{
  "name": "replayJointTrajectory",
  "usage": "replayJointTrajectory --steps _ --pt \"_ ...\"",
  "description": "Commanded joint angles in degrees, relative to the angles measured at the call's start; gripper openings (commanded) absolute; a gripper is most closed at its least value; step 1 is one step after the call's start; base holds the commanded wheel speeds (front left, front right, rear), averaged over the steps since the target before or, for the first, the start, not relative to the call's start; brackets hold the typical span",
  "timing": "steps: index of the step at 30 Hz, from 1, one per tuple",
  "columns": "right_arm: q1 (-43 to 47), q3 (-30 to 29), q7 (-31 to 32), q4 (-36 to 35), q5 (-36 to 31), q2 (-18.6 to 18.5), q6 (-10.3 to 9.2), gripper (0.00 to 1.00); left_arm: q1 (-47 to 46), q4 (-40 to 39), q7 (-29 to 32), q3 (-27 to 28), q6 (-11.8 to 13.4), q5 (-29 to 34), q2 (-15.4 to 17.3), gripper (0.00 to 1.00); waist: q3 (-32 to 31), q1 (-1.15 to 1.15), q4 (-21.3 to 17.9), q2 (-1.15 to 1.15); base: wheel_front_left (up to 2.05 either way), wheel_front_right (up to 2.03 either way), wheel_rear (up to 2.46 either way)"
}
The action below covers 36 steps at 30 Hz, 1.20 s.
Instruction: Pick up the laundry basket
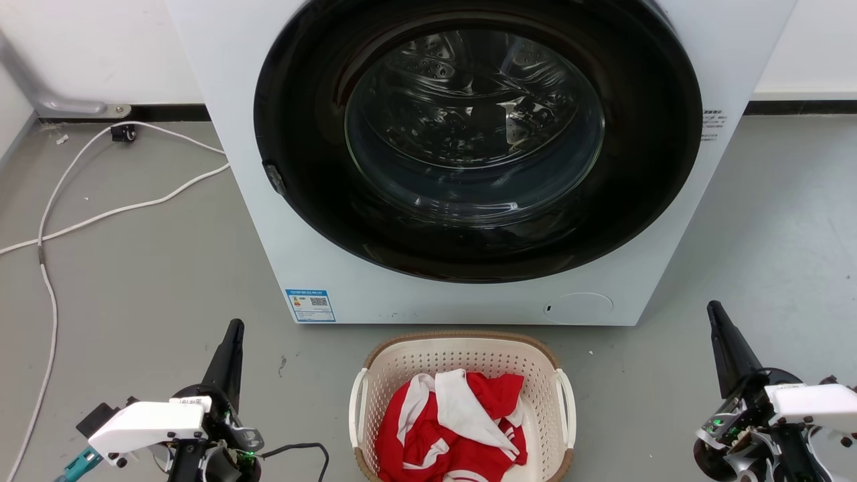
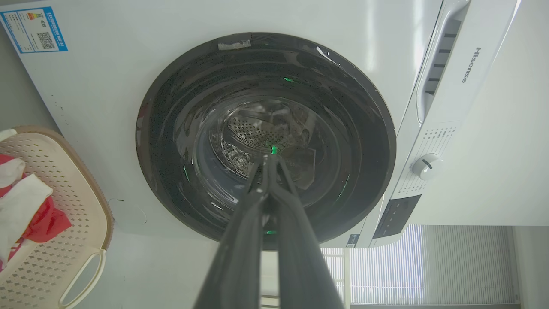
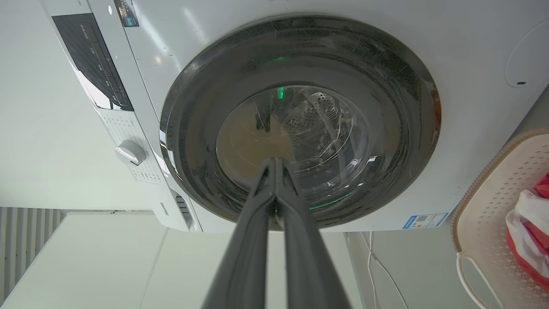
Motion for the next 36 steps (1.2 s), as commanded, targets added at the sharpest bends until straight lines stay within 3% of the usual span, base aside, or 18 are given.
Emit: replayJointTrajectory --steps 1,36 --pt "-0.6 -0.1 0.1 0.1 -0.2 0.2 0.0 0.0 -0.6 0.1 0.1 0.2 -0.2 0.4 -0.1 0.0 0.0 0.0 0.0 0.0 0.0 0.0 0.0" --pt "-0.6 -0.3 0.2 0.1 -0.4 0.3 0.0 0.0 -0.6 0.1 0.3 0.3 -0.2 0.3 -0.2 0.0 0.0 0.0 0.0 0.0 0.0 0.0 0.0"
